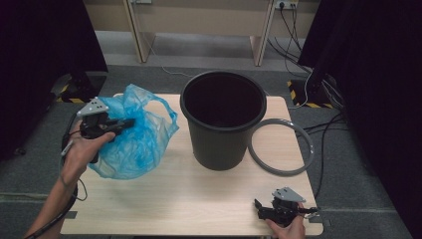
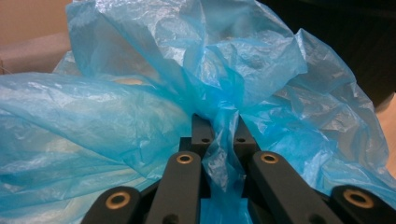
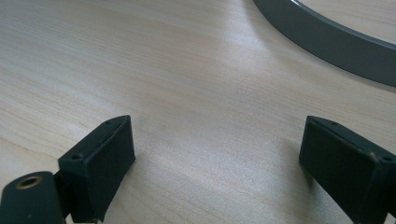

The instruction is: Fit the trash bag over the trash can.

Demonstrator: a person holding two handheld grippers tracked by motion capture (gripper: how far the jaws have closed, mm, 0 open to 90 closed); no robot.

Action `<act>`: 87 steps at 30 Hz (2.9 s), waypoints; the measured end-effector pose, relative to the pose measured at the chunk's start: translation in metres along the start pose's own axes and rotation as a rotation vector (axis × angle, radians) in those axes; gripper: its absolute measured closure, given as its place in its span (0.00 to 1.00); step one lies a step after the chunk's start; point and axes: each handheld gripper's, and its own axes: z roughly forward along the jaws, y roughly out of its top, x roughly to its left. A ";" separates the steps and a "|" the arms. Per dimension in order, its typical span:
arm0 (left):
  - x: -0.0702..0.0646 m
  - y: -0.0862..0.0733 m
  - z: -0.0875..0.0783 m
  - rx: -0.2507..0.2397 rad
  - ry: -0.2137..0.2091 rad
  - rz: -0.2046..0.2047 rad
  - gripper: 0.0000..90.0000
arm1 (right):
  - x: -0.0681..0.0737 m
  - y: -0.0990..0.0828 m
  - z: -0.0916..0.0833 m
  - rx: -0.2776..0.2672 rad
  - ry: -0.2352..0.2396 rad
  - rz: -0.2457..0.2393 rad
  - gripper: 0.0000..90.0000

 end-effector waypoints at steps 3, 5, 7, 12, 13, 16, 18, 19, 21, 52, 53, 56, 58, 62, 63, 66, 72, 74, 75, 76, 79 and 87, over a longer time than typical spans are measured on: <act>0.001 0.013 -0.004 -0.018 0.001 0.002 0.94 | 0.000 0.000 0.000 0.000 0.000 0.000 0.12; 0.000 0.022 -0.006 -0.037 -0.011 -0.002 0.94 | 0.000 0.000 0.000 0.000 0.001 0.000 0.12; 0.000 0.032 -0.008 -0.063 -0.033 -0.012 0.94 | 0.000 0.000 0.000 0.000 0.000 0.000 0.12; -0.004 0.054 -0.012 -0.110 -0.065 -0.015 0.94 | 0.000 0.000 0.000 0.000 0.001 0.000 0.12; -0.005 0.059 -0.013 -0.116 -0.063 -0.011 0.94 | 0.000 0.000 0.000 0.000 0.001 0.000 0.12; -0.008 0.072 -0.017 -0.131 -0.052 0.009 0.94 | 0.000 0.000 0.000 -0.001 0.000 0.001 0.12; -0.009 0.081 -0.019 -0.152 -0.063 0.004 0.94 | 0.000 0.000 0.000 -0.001 0.000 0.002 0.12; -0.010 0.086 -0.021 -0.162 -0.070 0.002 0.94 | 0.000 0.000 0.000 -0.001 0.000 0.002 0.12; -0.013 0.095 -0.024 -0.176 -0.072 0.011 0.94 | 0.000 0.000 0.000 -0.001 -0.002 -0.001 0.12; -0.119 0.165 0.080 -0.147 -0.318 0.038 0.94 | 0.000 0.000 0.000 -0.002 -0.002 -0.003 0.12; -0.123 0.167 0.084 -0.140 -0.325 0.039 0.94 | 0.000 0.000 0.000 -0.002 -0.002 -0.003 0.12; -0.136 0.172 0.096 -0.121 -0.346 0.046 0.94 | 0.000 0.000 0.000 -0.002 -0.002 -0.002 0.12; -0.144 0.174 0.103 -0.110 -0.379 0.037 0.94 | 0.000 0.000 0.000 -0.002 -0.002 -0.002 0.12; -0.156 0.178 0.117 -0.079 -0.397 0.035 0.94 | 0.000 0.000 0.000 -0.002 -0.002 -0.002 0.12; -0.156 0.179 0.121 -0.065 -0.389 0.034 0.93 | 0.000 0.000 0.000 -0.003 -0.002 -0.002 0.12; -0.156 0.179 0.132 -0.038 -0.333 0.038 0.90 | 0.000 0.000 0.000 -0.002 -0.002 -0.002 0.12; -0.155 0.175 0.151 0.002 -0.279 0.023 0.75 | 0.000 0.000 0.000 0.000 0.000 0.001 0.12; -0.153 0.173 0.154 0.008 -0.265 0.012 0.67 | 0.000 0.000 0.000 0.000 0.000 0.001 0.12; -0.152 0.173 0.154 0.009 -0.257 0.006 0.62 | 0.000 0.000 0.000 0.000 0.000 0.001 0.12; -0.152 0.173 0.154 0.009 -0.257 0.006 0.60 | 0.000 0.000 0.000 -0.001 0.000 0.001 0.12; -0.146 0.172 0.153 -0.003 -0.230 -0.004 0.58 | 0.000 0.000 0.000 -0.001 0.000 0.001 0.12; -0.138 0.168 0.159 0.073 -0.165 -0.009 0.56 | 0.000 0.000 0.000 0.000 -0.004 0.001 0.12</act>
